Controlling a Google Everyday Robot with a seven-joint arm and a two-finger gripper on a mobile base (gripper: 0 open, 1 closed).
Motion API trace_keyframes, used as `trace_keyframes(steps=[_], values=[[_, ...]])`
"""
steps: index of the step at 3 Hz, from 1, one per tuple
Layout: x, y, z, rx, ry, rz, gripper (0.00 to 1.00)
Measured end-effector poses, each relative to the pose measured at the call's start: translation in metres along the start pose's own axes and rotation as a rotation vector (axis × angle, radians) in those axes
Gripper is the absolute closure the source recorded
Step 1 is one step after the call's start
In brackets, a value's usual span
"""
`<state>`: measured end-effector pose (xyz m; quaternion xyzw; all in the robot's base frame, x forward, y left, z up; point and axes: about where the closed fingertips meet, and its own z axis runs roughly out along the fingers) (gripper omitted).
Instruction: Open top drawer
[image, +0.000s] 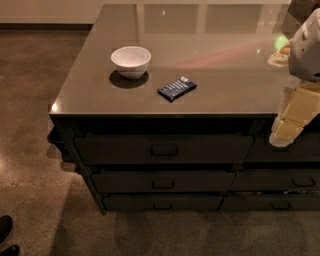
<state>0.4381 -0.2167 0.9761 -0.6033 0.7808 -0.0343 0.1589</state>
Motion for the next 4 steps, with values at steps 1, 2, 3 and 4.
trace_keyframes(steps=[1, 2, 3, 4], values=[[0.000, 0.000, 0.000, 0.000, 0.000, 0.000, 0.00], [-0.008, 0.014, 0.035, -0.042, -0.058, 0.007, 0.00], [-0.024, 0.043, 0.104, -0.121, -0.184, 0.038, 0.00], [-0.031, 0.040, 0.119, -0.090, -0.222, 0.057, 0.00]])
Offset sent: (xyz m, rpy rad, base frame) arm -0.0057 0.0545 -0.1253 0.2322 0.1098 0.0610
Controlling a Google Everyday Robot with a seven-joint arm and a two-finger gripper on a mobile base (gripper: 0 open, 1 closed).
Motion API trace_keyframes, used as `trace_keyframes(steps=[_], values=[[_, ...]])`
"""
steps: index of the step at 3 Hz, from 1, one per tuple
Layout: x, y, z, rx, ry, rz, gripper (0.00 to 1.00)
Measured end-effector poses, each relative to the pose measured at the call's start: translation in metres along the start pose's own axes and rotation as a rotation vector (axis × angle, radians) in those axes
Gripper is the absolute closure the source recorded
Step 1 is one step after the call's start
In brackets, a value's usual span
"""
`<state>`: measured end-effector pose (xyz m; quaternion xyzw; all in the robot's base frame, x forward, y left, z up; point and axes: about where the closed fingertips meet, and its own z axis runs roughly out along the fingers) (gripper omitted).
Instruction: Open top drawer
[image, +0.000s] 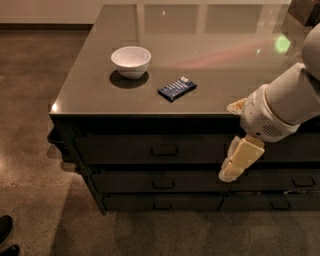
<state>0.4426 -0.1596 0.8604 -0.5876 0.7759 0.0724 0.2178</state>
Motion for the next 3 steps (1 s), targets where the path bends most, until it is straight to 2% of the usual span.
trace_keyframes(steps=[2, 3], values=[[-0.001, -0.001, 0.007, 0.010, -0.015, -0.005, 0.00], [0.002, -0.002, 0.036, 0.047, -0.050, -0.012, 0.00]])
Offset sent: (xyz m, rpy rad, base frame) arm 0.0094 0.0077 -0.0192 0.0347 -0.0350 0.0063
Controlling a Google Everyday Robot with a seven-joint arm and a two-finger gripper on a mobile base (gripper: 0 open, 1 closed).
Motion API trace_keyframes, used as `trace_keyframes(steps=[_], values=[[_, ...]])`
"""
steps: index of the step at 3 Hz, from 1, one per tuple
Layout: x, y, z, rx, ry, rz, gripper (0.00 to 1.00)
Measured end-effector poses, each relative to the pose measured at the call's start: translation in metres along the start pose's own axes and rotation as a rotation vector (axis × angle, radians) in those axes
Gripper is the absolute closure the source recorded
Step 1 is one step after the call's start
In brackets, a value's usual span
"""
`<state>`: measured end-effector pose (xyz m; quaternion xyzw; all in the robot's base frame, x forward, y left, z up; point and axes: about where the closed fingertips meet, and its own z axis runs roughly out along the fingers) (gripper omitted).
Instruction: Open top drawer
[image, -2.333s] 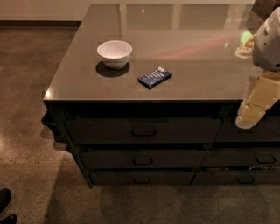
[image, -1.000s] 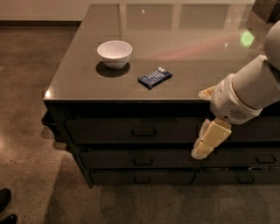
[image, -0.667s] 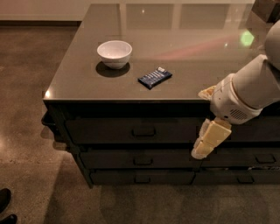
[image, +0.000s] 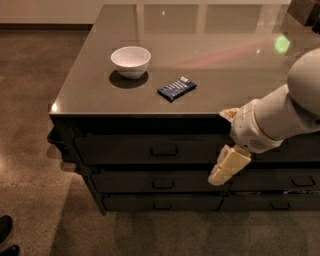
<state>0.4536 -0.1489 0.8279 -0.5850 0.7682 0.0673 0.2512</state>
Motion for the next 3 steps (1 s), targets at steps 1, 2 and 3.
trace_keyframes(steps=[1, 2, 3], values=[[-0.001, -0.010, 0.035, 0.069, -0.042, -0.021, 0.00], [-0.007, -0.019, 0.070, 0.107, -0.084, -0.046, 0.00], [-0.007, -0.019, 0.073, 0.103, -0.087, -0.047, 0.00]])
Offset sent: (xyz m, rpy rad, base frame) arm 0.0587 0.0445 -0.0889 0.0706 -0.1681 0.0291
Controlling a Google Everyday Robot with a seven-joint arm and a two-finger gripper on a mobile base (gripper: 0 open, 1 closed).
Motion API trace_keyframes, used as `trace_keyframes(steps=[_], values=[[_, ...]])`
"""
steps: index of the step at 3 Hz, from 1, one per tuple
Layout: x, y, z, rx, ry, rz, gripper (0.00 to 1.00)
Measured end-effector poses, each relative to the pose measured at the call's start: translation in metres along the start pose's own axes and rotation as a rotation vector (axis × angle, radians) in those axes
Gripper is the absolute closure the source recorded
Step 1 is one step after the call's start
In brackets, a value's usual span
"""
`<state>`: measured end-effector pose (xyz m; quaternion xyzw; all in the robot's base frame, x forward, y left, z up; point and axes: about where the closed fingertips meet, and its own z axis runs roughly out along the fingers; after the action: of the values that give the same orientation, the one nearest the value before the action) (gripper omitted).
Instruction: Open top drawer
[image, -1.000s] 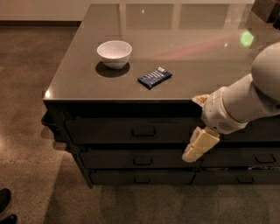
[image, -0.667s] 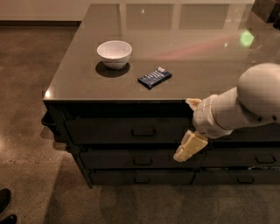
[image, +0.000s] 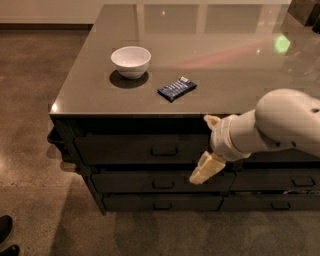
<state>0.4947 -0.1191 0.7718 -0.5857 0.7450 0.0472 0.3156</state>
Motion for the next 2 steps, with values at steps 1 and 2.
trace_keyframes(steps=[1, 2], values=[[0.000, 0.011, 0.030, -0.036, -0.029, -0.007, 0.00], [0.000, 0.024, 0.100, -0.063, -0.072, -0.048, 0.00]])
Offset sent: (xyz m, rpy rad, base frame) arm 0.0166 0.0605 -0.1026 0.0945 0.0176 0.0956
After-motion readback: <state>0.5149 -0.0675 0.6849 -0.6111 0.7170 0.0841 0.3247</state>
